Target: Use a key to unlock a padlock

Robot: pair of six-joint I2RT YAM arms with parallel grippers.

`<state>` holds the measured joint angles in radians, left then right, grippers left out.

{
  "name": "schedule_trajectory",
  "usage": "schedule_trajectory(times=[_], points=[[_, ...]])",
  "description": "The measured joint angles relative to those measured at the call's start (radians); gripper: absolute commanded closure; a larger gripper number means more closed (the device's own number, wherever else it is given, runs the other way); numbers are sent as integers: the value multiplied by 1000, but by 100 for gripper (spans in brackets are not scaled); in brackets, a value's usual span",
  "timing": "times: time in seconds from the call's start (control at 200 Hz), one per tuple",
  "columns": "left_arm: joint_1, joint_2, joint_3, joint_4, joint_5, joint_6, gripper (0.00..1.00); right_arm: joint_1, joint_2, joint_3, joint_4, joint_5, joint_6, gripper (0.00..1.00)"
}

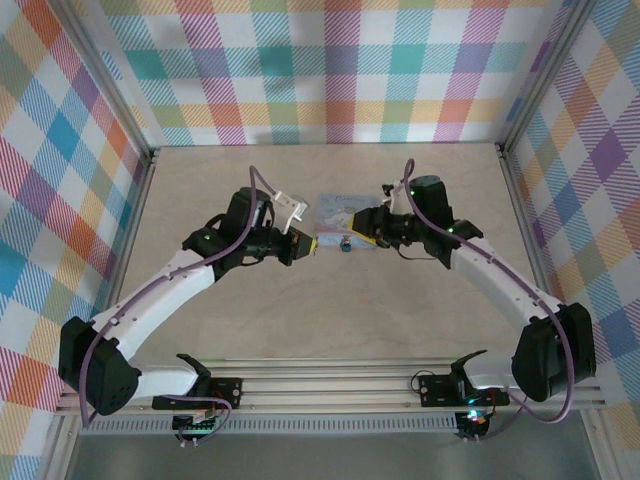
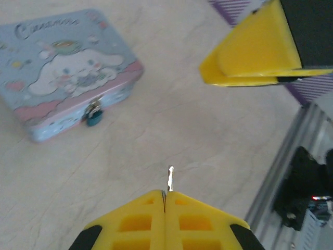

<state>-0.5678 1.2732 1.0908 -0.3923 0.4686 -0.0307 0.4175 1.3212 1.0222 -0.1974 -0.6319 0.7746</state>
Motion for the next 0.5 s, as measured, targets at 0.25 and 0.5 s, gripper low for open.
schedule_trajectory(times=[0.25, 0.5], points=[[48, 35, 85, -52, 200, 71, 100, 5, -3, 35, 61, -127, -4, 56], [50, 60, 108, -58, 301, 76, 100, 72, 25, 92, 13, -158, -55, 61]])
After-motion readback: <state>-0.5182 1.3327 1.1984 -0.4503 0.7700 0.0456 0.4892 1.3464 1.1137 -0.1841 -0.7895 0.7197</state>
